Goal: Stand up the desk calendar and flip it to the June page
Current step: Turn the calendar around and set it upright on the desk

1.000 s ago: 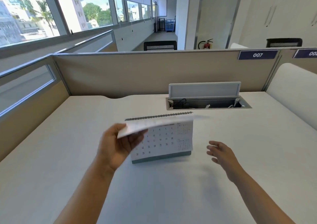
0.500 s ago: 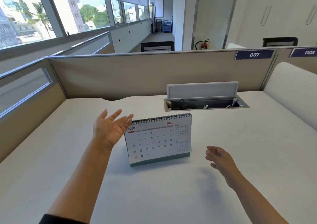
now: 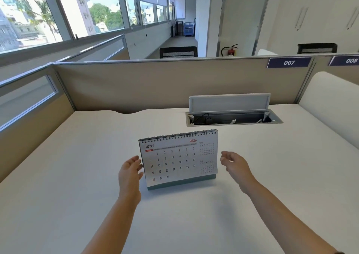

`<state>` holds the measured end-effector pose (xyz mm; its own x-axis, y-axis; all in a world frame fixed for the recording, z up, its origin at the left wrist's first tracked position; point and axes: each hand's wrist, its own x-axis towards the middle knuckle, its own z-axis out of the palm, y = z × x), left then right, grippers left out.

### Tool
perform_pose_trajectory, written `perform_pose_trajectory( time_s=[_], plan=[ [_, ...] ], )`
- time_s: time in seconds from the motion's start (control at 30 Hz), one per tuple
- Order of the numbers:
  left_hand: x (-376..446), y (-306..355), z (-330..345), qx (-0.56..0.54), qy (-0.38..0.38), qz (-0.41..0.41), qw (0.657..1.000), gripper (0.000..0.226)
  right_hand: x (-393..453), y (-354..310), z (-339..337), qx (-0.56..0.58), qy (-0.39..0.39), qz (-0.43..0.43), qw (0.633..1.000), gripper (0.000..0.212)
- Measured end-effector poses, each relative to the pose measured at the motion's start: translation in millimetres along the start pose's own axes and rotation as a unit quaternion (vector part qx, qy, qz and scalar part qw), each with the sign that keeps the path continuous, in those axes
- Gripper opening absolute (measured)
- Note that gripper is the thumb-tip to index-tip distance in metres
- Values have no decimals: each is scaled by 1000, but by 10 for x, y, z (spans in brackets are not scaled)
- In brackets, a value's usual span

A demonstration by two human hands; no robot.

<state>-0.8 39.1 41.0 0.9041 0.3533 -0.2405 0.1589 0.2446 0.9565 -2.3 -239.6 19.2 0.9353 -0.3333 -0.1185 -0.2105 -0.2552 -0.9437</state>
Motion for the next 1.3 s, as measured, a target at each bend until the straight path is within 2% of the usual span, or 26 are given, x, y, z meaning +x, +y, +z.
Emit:
perform_pose_trajectory(
  time_s=[0.07, 0.17, 0.23, 0.33, 0.47, 0.6, 0.63, 0.67, 0.73, 0.77, 0.83, 0.93, 1.1, 1.2, 1.3],
  plan=[
    [-61, -19, 48, 46, -32, 6, 998, 29, 62, -83, 83, -22, -4, -30, 999, 30],
    [-132, -53, 106, 118, -47, -1, 992, 56, 129, -165, 181, -58, -10, -65, 996, 15],
    [-226, -70, 162, 129, -81, -8, 988, 69, 110, -174, 203, -90, 14, -89, 992, 7],
    [-373, -33, 301, 152, -143, 0, 978, 79, -59, -91, 228, -102, 64, -141, 983, 7],
    [-441, 114, 485, 193, -165, -31, 967, 104, -484, 76, 394, -122, 65, -211, 968, 2],
    [-457, 191, 636, 231, -197, -56, 951, 126, -844, 99, 679, -202, 42, -313, 927, 30],
    [-437, 188, 653, 230, -208, -62, 949, 125, -916, 88, 728, -218, 29, -334, 916, 33],
    [-411, 193, 651, 233, -214, -56, 947, 115, -969, 84, 771, -231, 7, -346, 909, 35],
    [-368, 237, 610, 264, -217, -10, 940, 72, -1048, 110, 818, -248, -52, -354, 900, 37],
    [-340, 285, 584, 290, -213, 17, 933, 58, -1082, 123, 823, -253, -92, -355, 896, 39],
    [-272, 394, 507, 345, -209, 65, 913, 49, -1147, 118, 810, -248, -163, -380, 876, 39],
    [-123, 549, 376, 425, -198, 121, 875, 49, -1183, 59, 794, -255, -240, -409, 843, 31],
    [140, 732, 223, 489, -243, 142, 826, 37, -1092, -22, 724, -245, -211, -377, 868, 26],
    [301, 822, 178, 504, -278, 153, 803, 40, -973, -65, 621, -248, -174, -349, 887, 22],
    [422, 882, 189, 536, -279, 191, 774, 46, -852, -98, 512, -243, -147, -311, 907, 19]
  ],
)
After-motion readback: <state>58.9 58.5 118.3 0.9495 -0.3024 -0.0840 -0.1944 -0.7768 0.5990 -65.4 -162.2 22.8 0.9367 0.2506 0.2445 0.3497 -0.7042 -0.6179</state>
